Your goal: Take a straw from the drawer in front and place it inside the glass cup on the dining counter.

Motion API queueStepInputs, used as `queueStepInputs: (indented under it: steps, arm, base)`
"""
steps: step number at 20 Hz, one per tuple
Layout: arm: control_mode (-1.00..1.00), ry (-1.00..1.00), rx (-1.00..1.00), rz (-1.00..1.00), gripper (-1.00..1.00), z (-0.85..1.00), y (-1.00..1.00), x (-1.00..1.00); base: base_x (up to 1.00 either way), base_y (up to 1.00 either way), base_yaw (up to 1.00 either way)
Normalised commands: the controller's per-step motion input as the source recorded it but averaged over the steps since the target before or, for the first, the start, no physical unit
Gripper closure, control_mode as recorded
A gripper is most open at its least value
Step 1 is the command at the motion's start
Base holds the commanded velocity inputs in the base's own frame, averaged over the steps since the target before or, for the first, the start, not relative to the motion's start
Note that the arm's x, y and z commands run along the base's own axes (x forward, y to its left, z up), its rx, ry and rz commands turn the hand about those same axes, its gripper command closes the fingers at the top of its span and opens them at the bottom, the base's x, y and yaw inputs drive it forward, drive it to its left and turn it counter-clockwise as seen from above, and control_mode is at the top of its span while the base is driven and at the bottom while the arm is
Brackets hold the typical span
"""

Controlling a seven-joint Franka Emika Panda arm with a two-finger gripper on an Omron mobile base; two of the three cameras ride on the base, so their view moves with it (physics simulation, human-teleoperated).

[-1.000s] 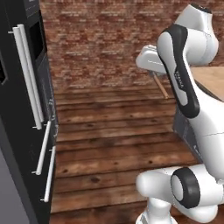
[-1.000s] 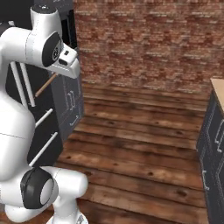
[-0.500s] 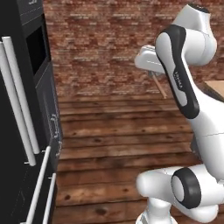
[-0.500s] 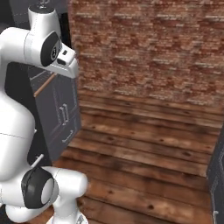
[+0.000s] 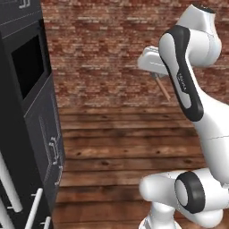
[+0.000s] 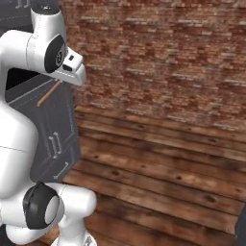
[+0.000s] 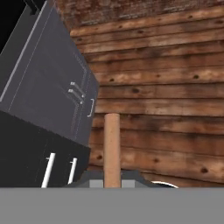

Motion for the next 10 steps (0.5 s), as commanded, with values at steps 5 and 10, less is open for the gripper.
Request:
queueStepInputs:
  steps: [5, 10]
  arm:
    - [1.00, 0.00, 0.00, 0.00, 1.00, 0.00, 0.00, 0.00]
    - [1.00, 0.00, 0.00, 0.00, 1.00, 0.00, 0.00, 0.00]
  base:
    - [1.00, -0.40, 0.12]
    - [1.00, -0.57, 0.12]
